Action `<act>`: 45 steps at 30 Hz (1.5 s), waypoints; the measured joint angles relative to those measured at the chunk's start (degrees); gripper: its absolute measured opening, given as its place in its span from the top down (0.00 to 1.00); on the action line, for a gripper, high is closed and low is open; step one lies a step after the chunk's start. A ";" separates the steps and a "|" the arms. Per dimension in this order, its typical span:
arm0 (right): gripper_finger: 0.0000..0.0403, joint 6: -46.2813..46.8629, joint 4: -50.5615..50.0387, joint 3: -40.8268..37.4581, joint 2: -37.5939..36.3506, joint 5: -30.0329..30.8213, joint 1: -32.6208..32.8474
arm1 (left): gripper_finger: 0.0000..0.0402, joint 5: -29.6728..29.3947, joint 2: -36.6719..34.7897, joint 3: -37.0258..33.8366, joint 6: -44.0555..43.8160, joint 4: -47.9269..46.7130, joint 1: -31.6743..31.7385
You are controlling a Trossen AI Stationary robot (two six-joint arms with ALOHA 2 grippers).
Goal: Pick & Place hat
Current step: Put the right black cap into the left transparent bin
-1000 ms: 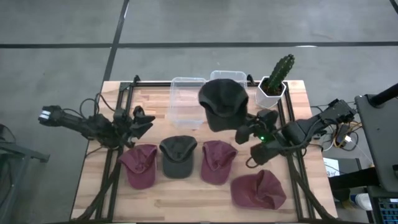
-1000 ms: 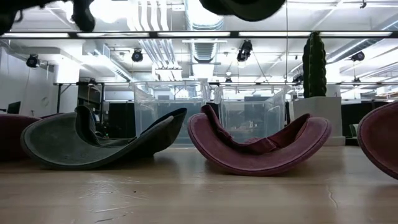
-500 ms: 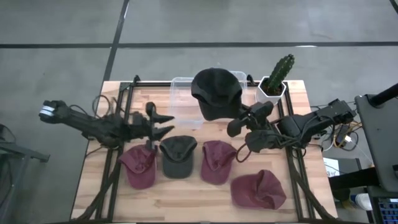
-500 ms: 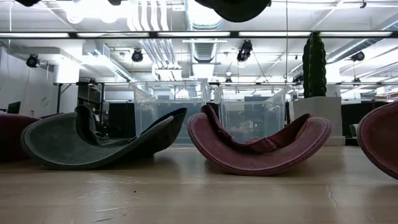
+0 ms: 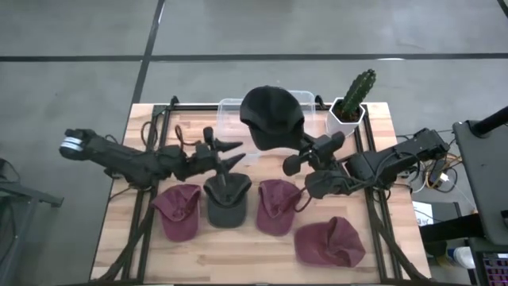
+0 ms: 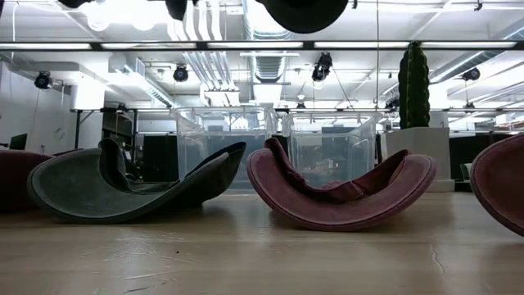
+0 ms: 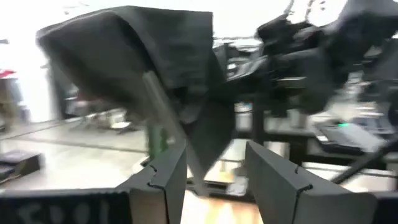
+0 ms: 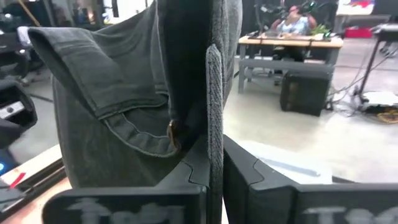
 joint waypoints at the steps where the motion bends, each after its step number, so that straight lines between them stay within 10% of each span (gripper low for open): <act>1: 0.97 -0.16 0.02 0.00 0.13 0.71 0.05 | 0.61 -1.10 0.33 0.09 -0.47 -0.54 0.33; 45: 0.97 -1.01 3.62 0.00 2.70 5.45 0.09 | 0.61 -1.76 9.63 7.08 -7.03 -0.39 6.80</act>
